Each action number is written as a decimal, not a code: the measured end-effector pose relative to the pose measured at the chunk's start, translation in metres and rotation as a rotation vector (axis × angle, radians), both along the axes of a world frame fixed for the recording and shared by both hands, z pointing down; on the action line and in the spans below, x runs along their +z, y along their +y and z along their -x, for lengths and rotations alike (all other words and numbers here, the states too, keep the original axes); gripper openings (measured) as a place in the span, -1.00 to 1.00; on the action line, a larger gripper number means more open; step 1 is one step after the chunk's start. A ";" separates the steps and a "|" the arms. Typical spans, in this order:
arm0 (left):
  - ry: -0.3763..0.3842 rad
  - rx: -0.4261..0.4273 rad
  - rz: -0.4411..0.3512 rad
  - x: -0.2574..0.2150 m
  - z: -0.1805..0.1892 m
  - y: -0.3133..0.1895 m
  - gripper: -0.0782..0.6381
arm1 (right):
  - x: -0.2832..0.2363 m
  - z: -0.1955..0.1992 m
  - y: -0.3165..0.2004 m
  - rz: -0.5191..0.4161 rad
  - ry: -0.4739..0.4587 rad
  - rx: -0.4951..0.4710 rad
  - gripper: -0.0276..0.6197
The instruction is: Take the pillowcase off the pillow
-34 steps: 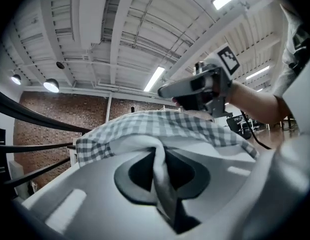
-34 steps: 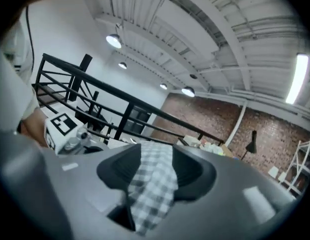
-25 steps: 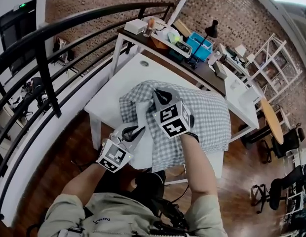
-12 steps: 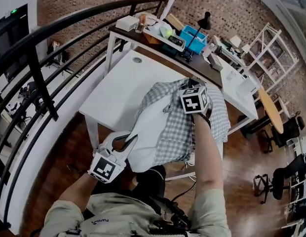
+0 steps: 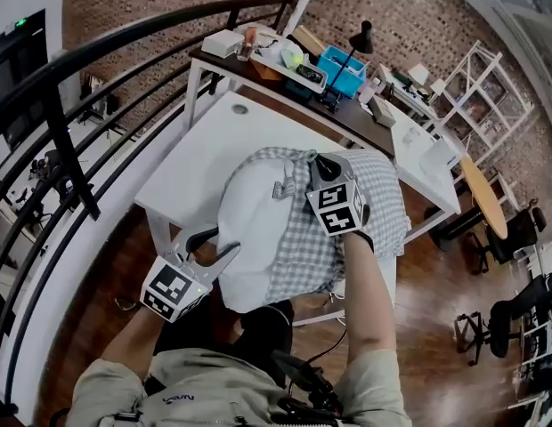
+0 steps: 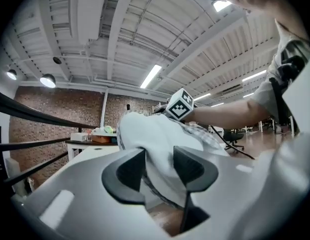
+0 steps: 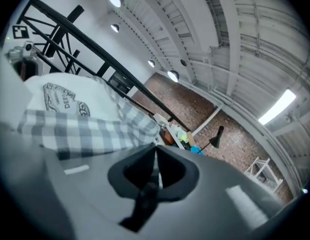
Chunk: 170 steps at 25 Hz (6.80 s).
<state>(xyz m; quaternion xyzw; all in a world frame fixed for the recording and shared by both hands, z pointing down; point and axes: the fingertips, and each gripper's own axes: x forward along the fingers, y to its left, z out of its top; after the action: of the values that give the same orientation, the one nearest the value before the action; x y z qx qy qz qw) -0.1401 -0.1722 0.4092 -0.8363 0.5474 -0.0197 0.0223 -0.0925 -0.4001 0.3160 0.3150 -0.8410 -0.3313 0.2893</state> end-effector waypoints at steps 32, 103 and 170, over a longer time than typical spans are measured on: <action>-0.434 -0.113 -0.083 -0.024 -0.036 -0.056 -0.67 | -0.003 0.077 0.078 0.058 0.191 -0.360 -0.80; -0.089 -0.236 -0.124 -0.049 0.045 0.024 -0.74 | 0.069 -0.157 0.181 0.115 -0.518 0.265 -0.87; -0.217 -0.265 -0.216 -0.035 0.018 -0.056 -0.64 | 0.010 0.078 0.014 0.211 0.129 0.004 -0.89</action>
<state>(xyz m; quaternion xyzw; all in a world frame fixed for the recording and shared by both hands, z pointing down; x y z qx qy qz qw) -0.1584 -0.2280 0.3738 -0.7428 0.6459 -0.0537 0.1678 -0.1703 -0.3857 0.3258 0.2627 -0.8500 -0.2601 0.3752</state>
